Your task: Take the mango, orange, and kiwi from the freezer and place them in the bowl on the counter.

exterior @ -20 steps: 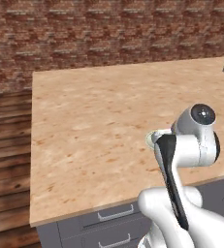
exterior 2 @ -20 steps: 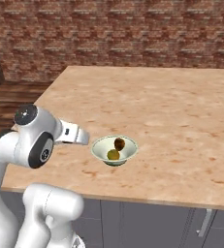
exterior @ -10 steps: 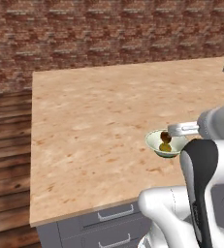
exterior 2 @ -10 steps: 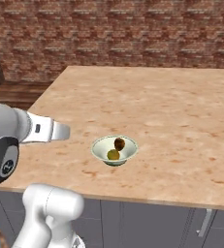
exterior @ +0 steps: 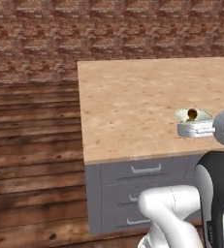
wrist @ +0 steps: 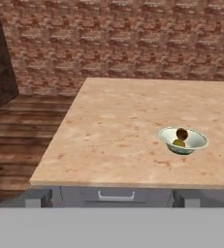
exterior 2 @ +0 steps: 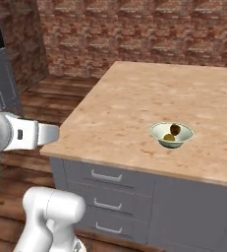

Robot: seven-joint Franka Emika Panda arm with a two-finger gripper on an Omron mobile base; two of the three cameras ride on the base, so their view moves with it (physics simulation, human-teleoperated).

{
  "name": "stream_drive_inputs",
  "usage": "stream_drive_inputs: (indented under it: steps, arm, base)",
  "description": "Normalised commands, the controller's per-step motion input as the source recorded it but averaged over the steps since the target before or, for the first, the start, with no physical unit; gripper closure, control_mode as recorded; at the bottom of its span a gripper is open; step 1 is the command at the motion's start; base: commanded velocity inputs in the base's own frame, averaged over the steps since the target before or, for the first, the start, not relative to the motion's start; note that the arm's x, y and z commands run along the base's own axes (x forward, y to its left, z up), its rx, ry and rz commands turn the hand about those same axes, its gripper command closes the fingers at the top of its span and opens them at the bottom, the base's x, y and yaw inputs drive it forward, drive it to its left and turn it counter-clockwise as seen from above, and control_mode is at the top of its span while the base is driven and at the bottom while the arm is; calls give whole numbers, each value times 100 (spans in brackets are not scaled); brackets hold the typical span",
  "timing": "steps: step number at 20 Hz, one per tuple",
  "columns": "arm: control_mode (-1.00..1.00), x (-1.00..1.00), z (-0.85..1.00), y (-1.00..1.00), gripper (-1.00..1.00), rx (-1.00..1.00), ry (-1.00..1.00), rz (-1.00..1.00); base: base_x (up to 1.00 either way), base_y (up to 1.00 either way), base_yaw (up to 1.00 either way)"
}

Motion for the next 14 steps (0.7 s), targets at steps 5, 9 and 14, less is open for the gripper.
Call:
stream_drive_inputs:
  steps: [5,9,14]
  arm:
    - [100,0,0,0,-100,0,0,0]
    - [100,0,0,0,-100,0,0,0]
    - [100,0,0,0,-100,0,0,0]
  base:
    - [-27,100,40]
    - [54,100,23]
    - [100,69,0]
